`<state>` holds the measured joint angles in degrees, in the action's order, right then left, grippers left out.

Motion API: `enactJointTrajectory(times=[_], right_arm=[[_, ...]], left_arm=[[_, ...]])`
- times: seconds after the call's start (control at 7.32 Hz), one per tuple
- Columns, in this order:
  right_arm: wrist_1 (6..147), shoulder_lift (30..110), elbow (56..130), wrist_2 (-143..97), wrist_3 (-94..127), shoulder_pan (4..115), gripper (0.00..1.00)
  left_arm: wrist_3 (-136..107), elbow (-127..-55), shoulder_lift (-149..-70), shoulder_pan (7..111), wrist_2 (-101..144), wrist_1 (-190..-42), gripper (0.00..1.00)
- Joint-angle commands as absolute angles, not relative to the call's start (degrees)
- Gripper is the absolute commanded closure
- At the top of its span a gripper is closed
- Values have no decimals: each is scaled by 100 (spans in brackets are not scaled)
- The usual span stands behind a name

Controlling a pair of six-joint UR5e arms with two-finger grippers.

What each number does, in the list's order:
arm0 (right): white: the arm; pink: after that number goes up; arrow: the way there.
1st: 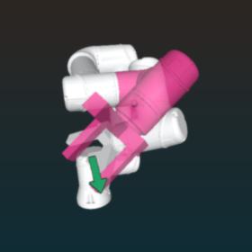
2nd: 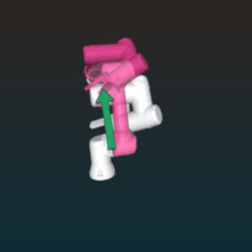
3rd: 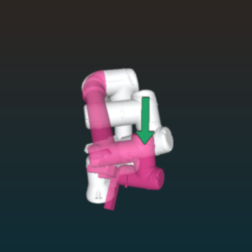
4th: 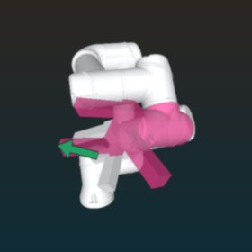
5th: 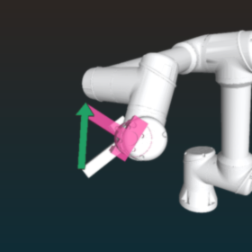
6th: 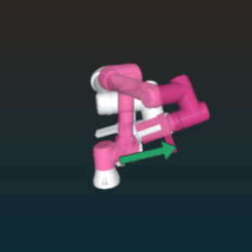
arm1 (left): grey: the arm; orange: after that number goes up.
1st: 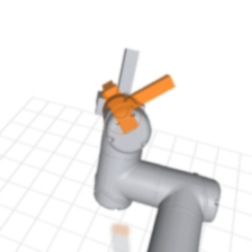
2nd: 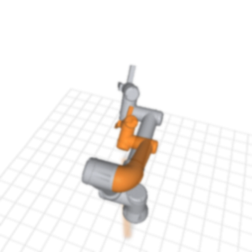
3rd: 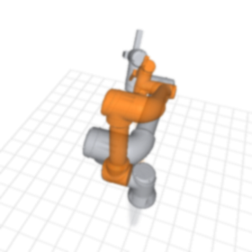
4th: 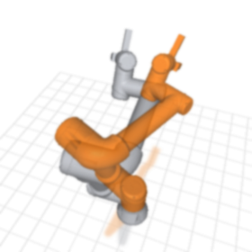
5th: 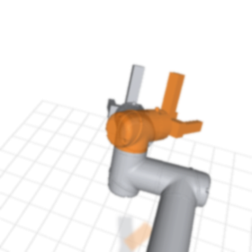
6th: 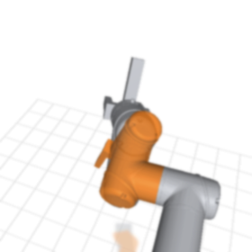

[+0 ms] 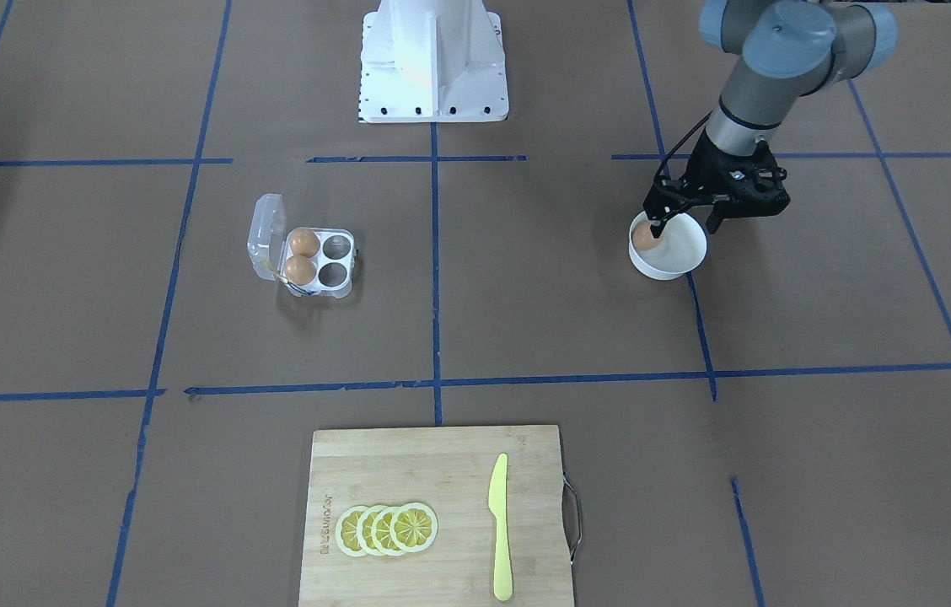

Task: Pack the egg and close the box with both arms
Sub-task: 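Move the left gripper down over the white bowl toward the brown egg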

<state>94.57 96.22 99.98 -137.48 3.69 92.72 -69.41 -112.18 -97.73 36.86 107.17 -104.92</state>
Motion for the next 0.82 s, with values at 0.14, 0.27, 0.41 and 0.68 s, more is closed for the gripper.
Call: enactJointTrajectory(times=[0.14, 0.27, 0.41, 0.68], right_arm=[[9457, 9633, 9949, -13781, 360, 9272, 0], [9457, 9633, 9949, -13781, 360, 9272, 0], [9457, 9633, 9949, -13781, 360, 9272, 0], [9457, 9633, 9958, -13781, 360, 9272, 0]], left_arm=[[-7030, -10812, -9871, 3533, 10573, -11000, 12], [-7066, -10793, -9861, 3498, 10573, -11039, 12], [-7066, -10758, -9853, 3498, 10582, -11039, 13], [-7023, -10793, -9757, 3489, 10599, -11048, 21]])
